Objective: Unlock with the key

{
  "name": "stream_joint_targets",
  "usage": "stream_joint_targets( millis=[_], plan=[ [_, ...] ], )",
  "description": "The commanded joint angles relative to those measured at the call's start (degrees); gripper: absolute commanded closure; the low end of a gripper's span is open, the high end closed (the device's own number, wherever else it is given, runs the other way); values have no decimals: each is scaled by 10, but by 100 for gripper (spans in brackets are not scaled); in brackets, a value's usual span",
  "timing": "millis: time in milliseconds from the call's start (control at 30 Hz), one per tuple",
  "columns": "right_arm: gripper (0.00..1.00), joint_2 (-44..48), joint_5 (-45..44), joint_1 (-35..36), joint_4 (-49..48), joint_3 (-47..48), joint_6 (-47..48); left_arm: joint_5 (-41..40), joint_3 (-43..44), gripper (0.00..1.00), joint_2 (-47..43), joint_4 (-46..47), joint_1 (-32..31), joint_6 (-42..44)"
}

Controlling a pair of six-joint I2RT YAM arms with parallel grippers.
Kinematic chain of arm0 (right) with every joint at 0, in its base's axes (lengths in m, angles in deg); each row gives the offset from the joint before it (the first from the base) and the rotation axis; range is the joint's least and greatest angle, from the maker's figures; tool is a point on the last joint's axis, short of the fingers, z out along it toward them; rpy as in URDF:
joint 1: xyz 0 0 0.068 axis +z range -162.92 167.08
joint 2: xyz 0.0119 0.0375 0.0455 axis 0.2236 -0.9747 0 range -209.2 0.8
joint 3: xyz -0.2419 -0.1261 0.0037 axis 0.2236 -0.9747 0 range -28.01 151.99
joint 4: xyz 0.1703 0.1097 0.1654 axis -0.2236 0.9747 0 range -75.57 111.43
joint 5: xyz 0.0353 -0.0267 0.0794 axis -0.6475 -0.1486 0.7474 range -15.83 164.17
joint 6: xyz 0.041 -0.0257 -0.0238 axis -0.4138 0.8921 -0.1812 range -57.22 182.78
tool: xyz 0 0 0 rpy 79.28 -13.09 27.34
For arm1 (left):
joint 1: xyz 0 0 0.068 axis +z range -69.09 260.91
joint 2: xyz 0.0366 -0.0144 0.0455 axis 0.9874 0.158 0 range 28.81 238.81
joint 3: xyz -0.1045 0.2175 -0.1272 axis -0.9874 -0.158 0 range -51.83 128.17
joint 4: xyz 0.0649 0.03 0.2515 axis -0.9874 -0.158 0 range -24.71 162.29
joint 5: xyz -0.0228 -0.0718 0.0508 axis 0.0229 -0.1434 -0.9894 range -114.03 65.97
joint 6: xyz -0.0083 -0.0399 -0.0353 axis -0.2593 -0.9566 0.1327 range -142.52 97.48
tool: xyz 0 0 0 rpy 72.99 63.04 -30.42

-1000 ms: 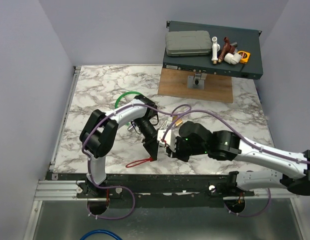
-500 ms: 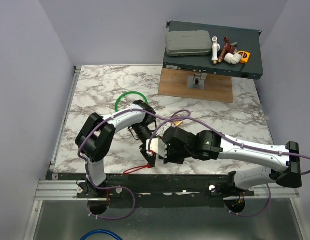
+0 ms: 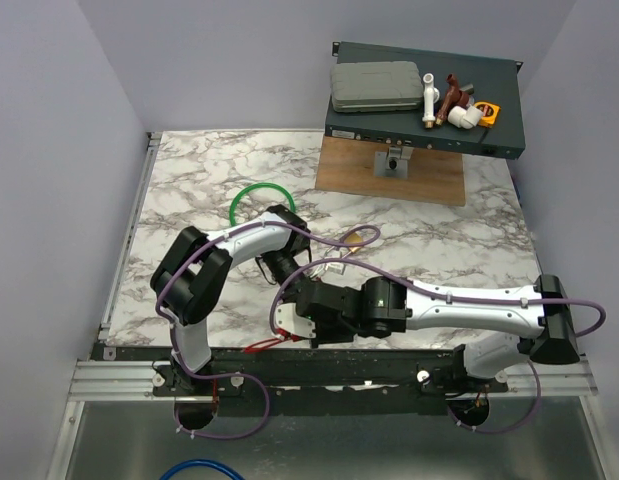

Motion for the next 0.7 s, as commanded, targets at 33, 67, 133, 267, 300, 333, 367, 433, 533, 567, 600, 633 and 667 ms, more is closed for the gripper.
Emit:
stream_joint_targets(
  millis=[33,67,133,267,300,333,367,433,533,567,600,633,667],
  plan=[
    [99,-28,-28,18,18,41,-1,28,-9,100,-8,-35,-4,-2],
    [99,-32,-28,21,20,47,-1,29,-9,100,-8,-35,-3,-2],
    [99,-40,-28,23,20,54,-2,30,-8,100,-8,-36,-4,-4],
    [99,-51,-27,30,22,60,-1,33,-6,100,-5,-35,-4,-8],
    [99,-53,-26,31,22,61,-2,32,-6,100,-5,-35,-4,-7],
    [99,-55,-26,32,23,62,-2,32,-6,100,-5,-35,-4,-7],
    [99,-56,-28,32,23,64,-2,32,-6,100,-4,-36,-4,-7],
    [99,-58,-27,33,23,64,-1,32,-6,100,-5,-35,-4,-7],
    [99,-61,-27,33,24,68,-1,31,-6,100,-5,-36,-4,-7],
    [99,-62,-28,34,24,70,0,31,-6,100,-5,-36,-4,-7],
    [99,-63,-28,34,24,71,0,31,-6,100,-5,-36,-4,-7],
    [99,-64,-29,34,24,71,0,31,-6,100,-5,-35,-5,-7],
    [99,-64,-28,35,24,72,1,30,-6,100,-4,-36,-5,-7]
  ],
)
